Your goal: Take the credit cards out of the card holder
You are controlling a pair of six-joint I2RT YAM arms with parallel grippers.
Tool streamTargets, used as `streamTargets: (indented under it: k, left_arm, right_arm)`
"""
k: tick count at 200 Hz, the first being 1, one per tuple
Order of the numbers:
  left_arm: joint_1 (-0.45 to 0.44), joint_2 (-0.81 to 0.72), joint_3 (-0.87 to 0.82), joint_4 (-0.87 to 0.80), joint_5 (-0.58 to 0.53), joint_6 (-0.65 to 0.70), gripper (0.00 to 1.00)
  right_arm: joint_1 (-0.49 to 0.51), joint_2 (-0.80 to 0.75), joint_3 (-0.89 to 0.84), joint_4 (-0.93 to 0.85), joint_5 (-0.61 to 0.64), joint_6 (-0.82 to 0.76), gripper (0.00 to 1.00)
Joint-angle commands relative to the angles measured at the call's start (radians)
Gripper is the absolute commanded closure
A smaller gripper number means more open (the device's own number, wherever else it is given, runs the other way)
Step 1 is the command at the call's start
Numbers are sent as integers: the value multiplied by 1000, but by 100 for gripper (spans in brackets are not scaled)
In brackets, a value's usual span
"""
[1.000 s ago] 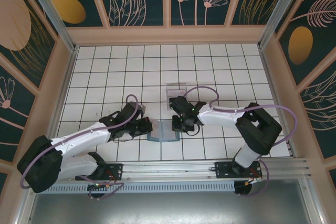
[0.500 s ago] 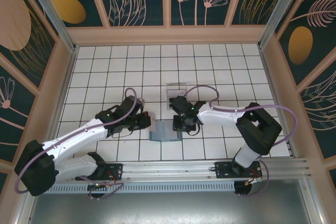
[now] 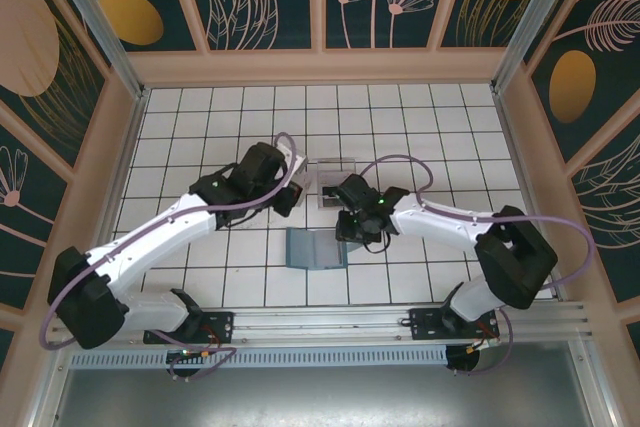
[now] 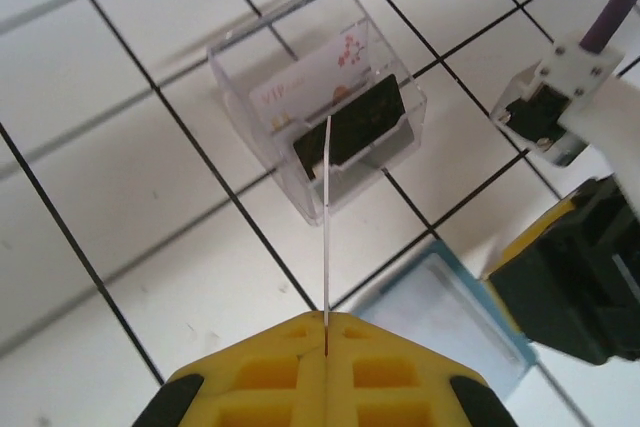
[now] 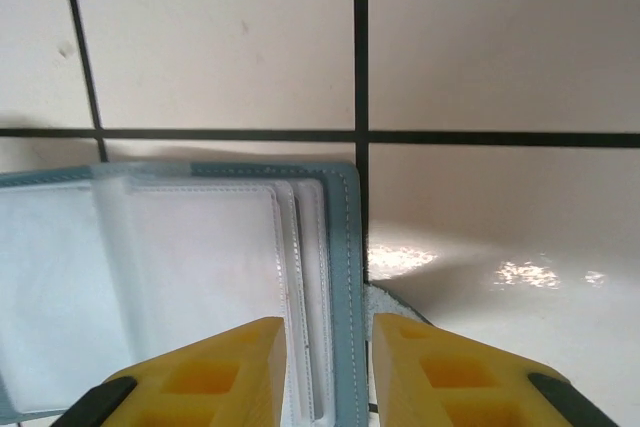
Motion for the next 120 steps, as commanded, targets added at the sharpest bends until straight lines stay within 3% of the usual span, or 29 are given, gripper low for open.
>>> streamTargets:
  k: [1, 43, 79, 120]
  left_arm:
    - [7, 81, 93, -66, 13, 272, 100]
    - [7, 262, 285, -162, 89, 550, 100]
    - [9, 444, 460, -261, 89, 777, 100]
    - [35, 633, 694, -432, 155, 955, 100]
  right_arm:
    - [-33, -62, 5, -53, 41, -26, 70]
    - [-122, -160, -22, -88, 52, -63, 70]
    - [-196, -228, -35, -123, 60, -95, 70]
    - [-233, -261, -53, -135, 59, -100, 70]
